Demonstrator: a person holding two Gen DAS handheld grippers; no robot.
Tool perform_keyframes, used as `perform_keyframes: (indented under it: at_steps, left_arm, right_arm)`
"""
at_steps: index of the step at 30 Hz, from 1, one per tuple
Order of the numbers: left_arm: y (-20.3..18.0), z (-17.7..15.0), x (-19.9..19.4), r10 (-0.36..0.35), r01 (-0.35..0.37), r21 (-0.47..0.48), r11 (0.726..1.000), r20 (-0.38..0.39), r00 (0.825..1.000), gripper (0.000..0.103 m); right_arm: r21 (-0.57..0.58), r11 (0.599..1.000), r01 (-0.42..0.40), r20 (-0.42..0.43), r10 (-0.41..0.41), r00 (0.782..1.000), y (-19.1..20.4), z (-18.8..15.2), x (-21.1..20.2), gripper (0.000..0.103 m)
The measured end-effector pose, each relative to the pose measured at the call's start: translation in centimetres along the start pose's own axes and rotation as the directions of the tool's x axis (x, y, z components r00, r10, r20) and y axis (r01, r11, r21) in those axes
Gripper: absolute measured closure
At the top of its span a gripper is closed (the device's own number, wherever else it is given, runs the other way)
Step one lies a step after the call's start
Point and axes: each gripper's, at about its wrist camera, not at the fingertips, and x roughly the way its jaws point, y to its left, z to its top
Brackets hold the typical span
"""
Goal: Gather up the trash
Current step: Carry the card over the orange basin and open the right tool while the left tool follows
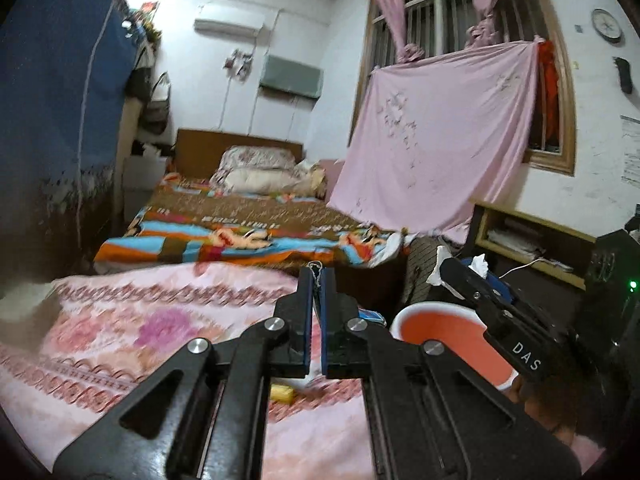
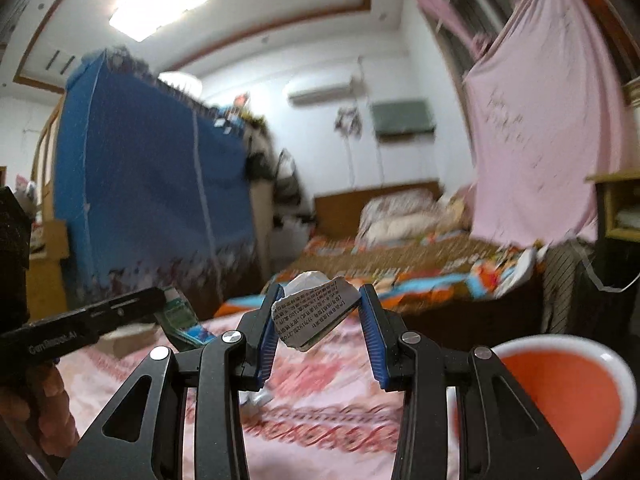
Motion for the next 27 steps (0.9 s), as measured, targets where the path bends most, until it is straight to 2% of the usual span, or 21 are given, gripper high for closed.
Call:
perform_keyframes:
  at_steps: [5,8,12,17,20,23,27]
  left_arm:
    - [-3.4,0.9,1.3,-0.074,0.071,0.069,0.995,0.046,0.996,0.103]
    - [-5.0,1.3,2.0,-0.119,0.113,0.099,0.989,0.052,0.992,0.103]
    - [-6.7,1.5,3.6,-0.173,0.169,0.109,0.980,0.029,0.984,0.103]
    - [-8.2,1.3,7.0,-0.229,0.232,0.052,0.971,-0.051,0.972,0.103]
    - [-9.3,1.0,9.0,-0.243,0.245,0.000,0.970,-0.113,0.963,0.103]
    - [-10.0,0.5,10.8,-0.235,0.234,-0.023,0.972,-0.172,0.957,0.103]
    - [-10.8,-0.4,12.9,-0.242,0.232,-0.070,0.970,-0.258,0.935,0.103]
  right_arm:
    - [-0.002,0.993,0.118,0.095,-0.117,0.989,-1.6,0.9,-1.7,0.067]
    - [-0.021,0.979,0.205,0.104,-0.201,0.974,-2.6,1.1,-1.9,0.067]
    - [0.032,0.959,0.282,0.077,-0.284,0.956,-5.1,1.0,-1.9,0.067]
    - [0.092,0.928,0.362,0.023,-0.366,0.930,-7.9,0.5,-1.8,0.067]
    - [0.119,0.908,0.401,-0.022,-0.402,0.915,-9.2,0.2,-1.5,0.067]
    - [0.151,0.894,0.422,-0.057,-0.418,0.906,-10.6,-0.3,-1.6,0.066]
    - [0.182,0.873,0.453,-0.103,-0.441,0.892,-11.6,-0.8,-1.6,0.066]
